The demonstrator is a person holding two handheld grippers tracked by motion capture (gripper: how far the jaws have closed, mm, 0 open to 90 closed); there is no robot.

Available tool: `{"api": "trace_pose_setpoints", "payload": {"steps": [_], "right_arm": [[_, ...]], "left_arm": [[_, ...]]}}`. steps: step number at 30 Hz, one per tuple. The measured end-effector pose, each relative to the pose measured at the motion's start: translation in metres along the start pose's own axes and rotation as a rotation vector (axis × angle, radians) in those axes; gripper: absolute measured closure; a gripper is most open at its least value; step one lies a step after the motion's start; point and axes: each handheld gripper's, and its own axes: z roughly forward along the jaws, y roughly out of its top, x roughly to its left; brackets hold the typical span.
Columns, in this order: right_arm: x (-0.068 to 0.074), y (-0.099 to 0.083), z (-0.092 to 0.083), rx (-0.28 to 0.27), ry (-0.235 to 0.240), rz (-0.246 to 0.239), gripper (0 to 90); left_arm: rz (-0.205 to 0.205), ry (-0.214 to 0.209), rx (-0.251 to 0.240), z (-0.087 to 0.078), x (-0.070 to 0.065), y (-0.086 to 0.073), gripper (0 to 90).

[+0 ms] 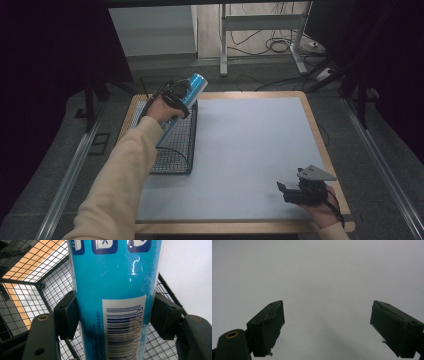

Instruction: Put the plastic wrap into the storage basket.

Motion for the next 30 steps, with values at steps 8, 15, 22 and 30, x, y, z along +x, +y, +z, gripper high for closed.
{"api": "trace_pose_setpoints", "payload": {"steps": [8, 15, 22, 30], "right_arm": [[0.001, 0.0, -0.001, -0.006, -0.001, -0.005, 12.5], [0.001, 0.0, -0.001, -0.009, 0.002, -0.008, 12.6], [0.001, 0.001, -0.002, -0.012, 0.001, -0.009, 12.6], [0.003, 0.001, -0.003, -0.015, 0.0, -0.012, 12.6]], "left_arm": [[-0.01, 0.011, 0.032, 0.015, 0.004, 0.003, 31.7], [-0.013, 0.022, 0.037, 0.023, 0.004, 0.004, 31.7], [-0.022, 0.045, 0.026, 0.028, 0.006, 0.004, 31.3], [-0.024, 0.055, -0.007, 0.019, 0.004, 0.004, 20.1]]}}
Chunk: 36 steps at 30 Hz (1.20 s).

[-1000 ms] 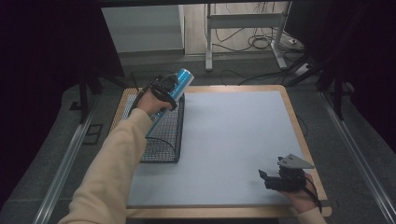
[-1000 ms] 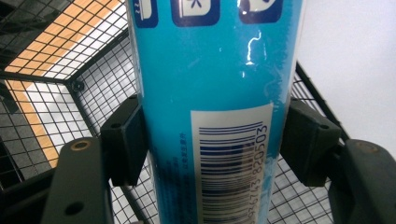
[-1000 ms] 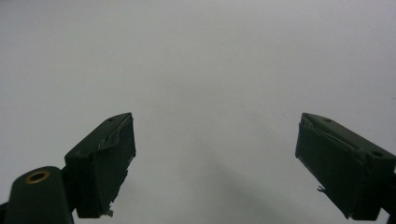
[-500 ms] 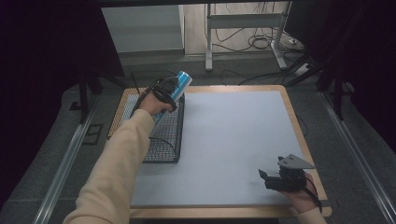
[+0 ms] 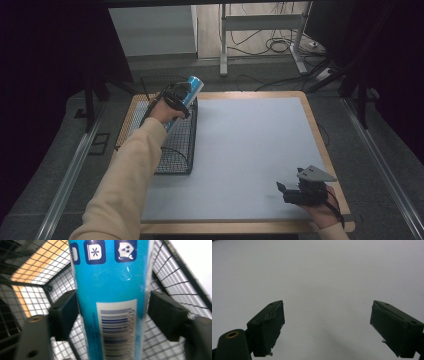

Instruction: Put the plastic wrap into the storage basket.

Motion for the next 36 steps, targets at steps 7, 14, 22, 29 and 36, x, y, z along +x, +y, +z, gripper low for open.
{"api": "trace_pose_setpoints", "payload": {"steps": [7, 14, 22, 29, 36], "right_arm": [[0.0, 0.0, 0.0, -0.001, -0.001, 0.001, 12.6], [0.004, 0.002, -0.001, -0.004, 0.002, -0.004, 12.6], [0.006, 0.002, -0.002, -0.007, -0.003, -0.008, 12.6], [0.006, 0.002, -0.001, -0.004, -0.007, -0.01, 12.6], [0.006, 0.002, -0.003, -0.012, -0.016, -0.008, 13.0]], "left_arm": [[0.007, -0.022, -0.11, -0.034, -0.008, -0.012, 14.8], [0.023, -0.146, -0.223, -0.064, -0.036, -0.034, 14.6], [0.056, -0.226, -0.321, -0.081, -0.063, -0.062, 15.2], [0.122, -0.262, -0.388, -0.092, -0.094, -0.087, 15.6], [0.189, -0.334, -0.442, -0.086, -0.14, -0.126, 17.0]]}}
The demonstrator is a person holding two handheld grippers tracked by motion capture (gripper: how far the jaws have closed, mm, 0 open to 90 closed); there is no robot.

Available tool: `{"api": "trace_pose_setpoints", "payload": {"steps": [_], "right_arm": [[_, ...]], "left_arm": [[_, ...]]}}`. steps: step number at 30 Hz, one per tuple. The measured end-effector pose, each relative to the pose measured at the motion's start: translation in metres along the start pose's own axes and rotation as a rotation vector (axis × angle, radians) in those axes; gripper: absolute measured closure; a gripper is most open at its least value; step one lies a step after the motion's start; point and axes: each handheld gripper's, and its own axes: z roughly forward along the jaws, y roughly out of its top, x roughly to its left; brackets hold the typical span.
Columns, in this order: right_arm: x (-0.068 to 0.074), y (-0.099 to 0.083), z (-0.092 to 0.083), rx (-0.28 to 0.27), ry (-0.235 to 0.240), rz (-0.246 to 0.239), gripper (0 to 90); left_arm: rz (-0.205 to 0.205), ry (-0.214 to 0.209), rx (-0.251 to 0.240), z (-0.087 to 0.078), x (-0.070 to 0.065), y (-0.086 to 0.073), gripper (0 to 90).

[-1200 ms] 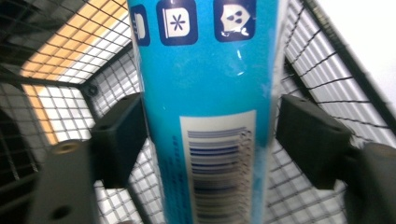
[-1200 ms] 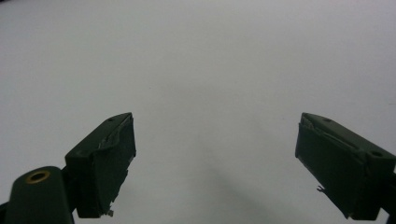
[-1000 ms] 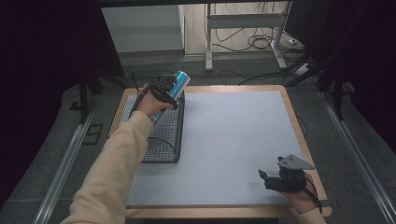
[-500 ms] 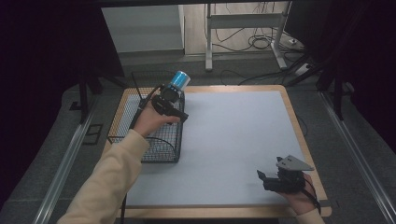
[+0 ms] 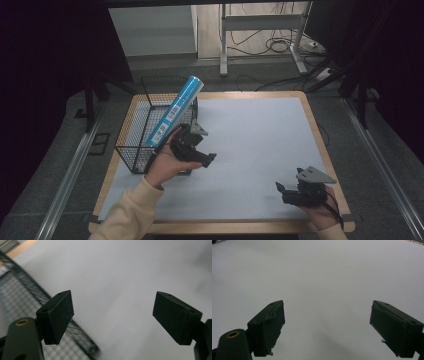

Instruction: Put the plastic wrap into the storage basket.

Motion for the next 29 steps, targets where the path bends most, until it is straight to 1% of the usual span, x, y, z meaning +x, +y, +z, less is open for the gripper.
{"api": "trace_pose_setpoints", "payload": {"steps": [2, 3, 4, 5, 6, 7, 8, 9, 10, 11, 12, 13, 15, 16, 17, 21, 22, 23, 26, 27, 29], "right_arm": [[0.0, 0.0, 0.0, -0.001, 0.002, -0.003, 12.9], [0.0, 0.0, 0.0, -0.001, 0.002, -0.003, 13.0], [0.0, 0.0, 0.0, -0.001, 0.002, -0.003, 13.0], [0.001, 0.0, 0.0, 0.0, 0.001, -0.006, 13.0], [0.001, 0.0, 0.0, 0.0, 0.001, -0.006, 13.0], [0.001, 0.0, 0.001, 0.003, 0.001, -0.006, 13.0], [0.001, 0.0, 0.001, 0.003, 0.001, -0.006, 13.0], [0.001, 0.0, 0.001, 0.004, 0.002, -0.006, 13.0], [0.001, 0.0, 0.001, 0.005, 0.003, -0.007, 13.0], [0.001, 0.0, 0.001, 0.005, 0.003, -0.007, 13.0], [0.002, 0.0, 0.001, 0.005, 0.004, -0.009, 13.0], [0.002, 0.0, 0.001, 0.005, 0.004, -0.012, 13.0], [0.001, 0.0, 0.001, 0.003, 0.004, -0.015, 13.0], [0.001, 0.0, 0.001, 0.003, 0.004, -0.015, 13.0], [0.001, 0.0, 0.001, 0.001, 0.002, -0.016, 13.0], [0.0, 0.0, 0.0, -0.003, -0.001, -0.014, 13.0], [0.0, 0.0, 0.0, -0.004, -0.002, -0.015, 13.0], [0.0, 0.0, 0.0, -0.005, -0.001, -0.015, 13.0], [0.0, 0.0, 0.0, -0.006, 0.001, -0.017, 13.0], [0.0, 0.0, 0.0, -0.007, 0.002, -0.017, 13.0], [0.0, 0.0, 0.0, -0.007, 0.004, -0.023, 13.0]], "left_arm": [[0.009, -0.021, -0.01, 0.003, -0.009, -0.009, 17.0], [0.011, -0.028, -0.01, 0.004, -0.011, -0.013, 17.1], [0.011, -0.028, -0.01, 0.004, -0.011, -0.013, 17.1], [0.01, -0.038, -0.013, 0.008, -0.018, -0.023, 17.4], [0.01, -0.038, -0.013, 0.008, -0.018, -0.023, 17.6], [0.01, -0.049, -0.012, 0.013, -0.024, -0.031, 17.7], [0.01, -0.049, -0.012, 0.013, -0.024, -0.031, 17.7], [0.022, -0.048, -0.006, 0.015, -0.03, -0.039, 17.6], [0.025, -0.05, -0.008, 0.017, -0.032, -0.043, 17.7], [0.025, -0.05, -0.008, 0.017, -0.032, -0.043, 17.7], [0.029, -0.05, 0.0, 0.021, -0.035, -0.05, 17.8], [0.04, -0.051, 0.02, 0.024, -0.036, -0.054, 17.7], [0.035, -0.052, 0.04, 0.029, -0.037, -0.059, 17.7], [0.035, -0.052, 0.04, 0.029, -0.037, -0.059, 17.7], [0.035, -0.051, 0.051, 0.032, -0.037, -0.061, 17.6], [0.031, -0.053, 0.043, 0.033, -0.038, -0.061, 17.6], [0.036, -0.057, 0.051, 0.034, -0.038, -0.061, 17.6], [0.027, -0.057, 0.046, 0.035, -0.038, -0.062, 17.5], [0.025, -0.058, 0.052, 0.036, -0.036, -0.063, 17.5], [0.014, -0.074, 0.053, 0.036, -0.036, -0.064, 17.4], [0.015, -0.075, 0.057, 0.036, -0.036, -0.064, 17.2]]}}
